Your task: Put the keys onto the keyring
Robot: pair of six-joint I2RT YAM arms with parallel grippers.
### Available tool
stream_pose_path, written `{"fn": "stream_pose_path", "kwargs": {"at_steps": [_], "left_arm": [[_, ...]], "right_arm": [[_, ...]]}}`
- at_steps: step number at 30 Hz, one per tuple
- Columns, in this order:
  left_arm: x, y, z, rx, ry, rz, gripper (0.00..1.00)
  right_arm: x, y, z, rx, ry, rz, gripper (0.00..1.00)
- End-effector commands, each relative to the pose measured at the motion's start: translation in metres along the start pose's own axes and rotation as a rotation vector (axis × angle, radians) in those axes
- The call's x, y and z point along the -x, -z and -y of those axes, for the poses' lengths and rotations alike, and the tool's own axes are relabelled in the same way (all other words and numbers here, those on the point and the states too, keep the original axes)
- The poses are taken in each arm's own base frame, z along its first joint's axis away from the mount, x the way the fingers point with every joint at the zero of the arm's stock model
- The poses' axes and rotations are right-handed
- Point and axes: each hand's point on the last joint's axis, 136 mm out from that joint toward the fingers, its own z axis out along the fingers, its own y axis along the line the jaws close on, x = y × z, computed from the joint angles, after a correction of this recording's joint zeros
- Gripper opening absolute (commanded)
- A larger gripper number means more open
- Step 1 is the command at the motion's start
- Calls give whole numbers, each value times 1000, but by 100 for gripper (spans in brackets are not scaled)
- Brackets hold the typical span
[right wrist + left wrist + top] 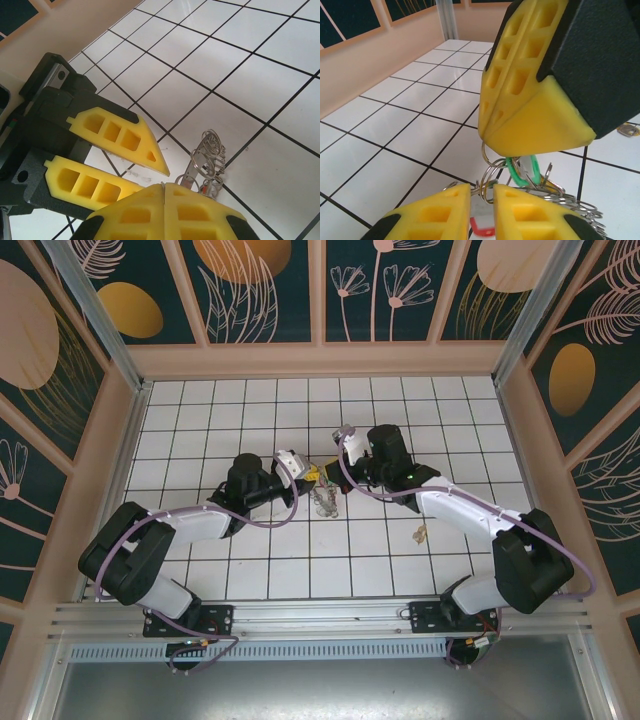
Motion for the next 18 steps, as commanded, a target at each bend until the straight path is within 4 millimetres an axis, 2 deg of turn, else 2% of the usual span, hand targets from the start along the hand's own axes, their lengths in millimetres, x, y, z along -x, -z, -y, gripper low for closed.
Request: {"fn": "stream_pose_path", "kwargs": {"at_steps": [1, 11, 18], "left_arm": [[8, -3, -2, -6, -21, 11, 22], [6, -5, -2, -10, -26, 0, 31], [0, -10, 3, -60, -47, -42, 31]], "right_arm": [[22, 7, -15, 45, 60, 54, 0], [21, 7, -19, 61, 75, 43, 0], [23, 7, -21, 71, 87, 46, 0]]}}
